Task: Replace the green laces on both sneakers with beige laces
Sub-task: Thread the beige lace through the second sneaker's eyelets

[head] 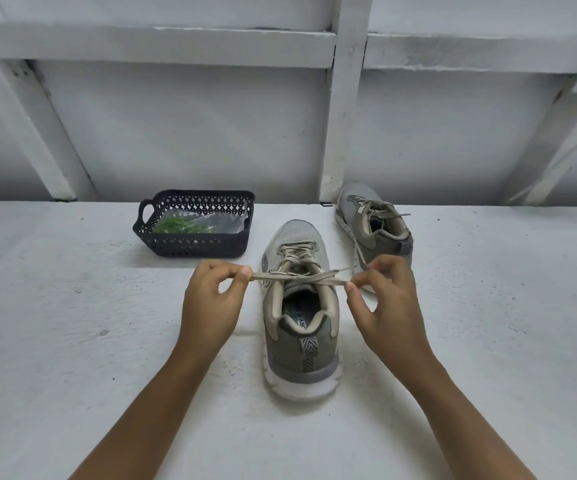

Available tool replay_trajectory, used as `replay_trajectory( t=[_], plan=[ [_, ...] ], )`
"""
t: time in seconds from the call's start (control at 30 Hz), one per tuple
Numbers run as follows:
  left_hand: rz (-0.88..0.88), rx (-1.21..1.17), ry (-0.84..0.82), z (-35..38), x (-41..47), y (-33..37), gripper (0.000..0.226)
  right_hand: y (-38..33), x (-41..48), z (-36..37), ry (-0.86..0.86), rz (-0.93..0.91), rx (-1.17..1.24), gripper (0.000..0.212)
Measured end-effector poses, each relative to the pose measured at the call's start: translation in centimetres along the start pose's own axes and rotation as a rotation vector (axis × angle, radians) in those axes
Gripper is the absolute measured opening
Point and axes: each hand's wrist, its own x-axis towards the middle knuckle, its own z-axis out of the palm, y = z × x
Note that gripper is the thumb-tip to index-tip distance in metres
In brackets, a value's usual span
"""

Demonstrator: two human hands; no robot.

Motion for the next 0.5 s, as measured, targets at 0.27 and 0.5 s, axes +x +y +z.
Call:
replay_trajectory(
  t=[0.27, 0.5],
  plan=[
    [0.003, -0.265, -0.196, 1.4, -1.3, 0.8, 0.026, -2.4, 0.6, 0.3, -0.166, 0.189, 0.403, 0.022],
    [0.132, 0.010, -0.446, 0.6, -1.8, 0.8, 0.033, -2.4, 1.7, -0.9, -0.533, 0.072, 0.253, 0.042]
  ],
)
